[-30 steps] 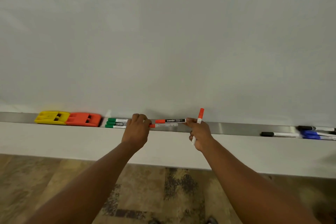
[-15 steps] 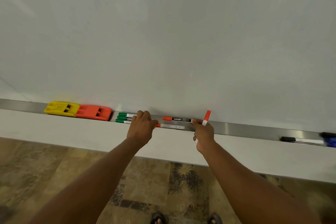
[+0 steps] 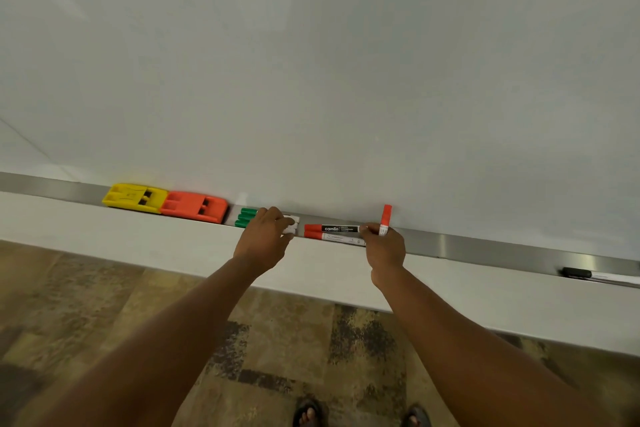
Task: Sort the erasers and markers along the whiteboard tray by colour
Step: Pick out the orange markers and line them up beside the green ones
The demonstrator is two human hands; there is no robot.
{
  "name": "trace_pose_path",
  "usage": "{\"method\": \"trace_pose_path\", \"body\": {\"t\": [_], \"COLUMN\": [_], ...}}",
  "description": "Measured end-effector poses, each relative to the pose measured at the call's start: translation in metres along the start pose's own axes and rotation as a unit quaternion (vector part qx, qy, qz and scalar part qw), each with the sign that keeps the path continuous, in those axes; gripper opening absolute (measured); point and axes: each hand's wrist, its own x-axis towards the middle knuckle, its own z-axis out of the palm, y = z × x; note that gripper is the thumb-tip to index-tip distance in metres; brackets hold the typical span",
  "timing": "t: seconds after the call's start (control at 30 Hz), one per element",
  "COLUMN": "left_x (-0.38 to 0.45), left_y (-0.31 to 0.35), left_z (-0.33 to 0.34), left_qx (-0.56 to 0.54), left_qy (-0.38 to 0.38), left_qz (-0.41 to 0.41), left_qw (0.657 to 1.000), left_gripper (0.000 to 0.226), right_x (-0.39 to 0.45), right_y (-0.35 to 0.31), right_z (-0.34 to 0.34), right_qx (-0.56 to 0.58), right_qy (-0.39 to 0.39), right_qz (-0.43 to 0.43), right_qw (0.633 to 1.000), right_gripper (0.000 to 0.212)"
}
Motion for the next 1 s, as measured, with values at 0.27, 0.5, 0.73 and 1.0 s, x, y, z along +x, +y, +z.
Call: {"method": "trace_pose_path", "body": {"t": [0.27, 0.5, 0.73, 1.0], "left_x": [-0.003, 0.003, 0.008, 0.004], "left_y": [0.000, 0.012, 0.017, 0.004], "left_z": [0.001, 0.003, 0.006, -0.003], "left_qx": [-0.012, 0.002, 0.034, -0.029], "left_qy": [0.021, 0.034, 0.033, 0.059], "left_qz": [0.010, 0.059, 0.067, 0.008], "left_qw": [1.000, 0.998, 0.997, 0.998], "left_gripper": [0.028, 0.026, 0.021, 0.030], "right_x": [-0.001, -0.001, -0.002, 0.000], "right_y": [0.002, 0.000, -0.002, -0.031], "right_z": [-0.002, -0.018, -0.023, 0.006], "right_qx": [-0.200, -0.359, -0.512, -0.597], "right_qy": [-0.021, -0.013, -0.027, -0.102], "right_qz": [-0.113, -0.239, -0.441, -0.503], "right_qw": [0.973, 0.902, 0.736, 0.617], "right_gripper": [0.012, 0.023, 0.040, 0.038]}}
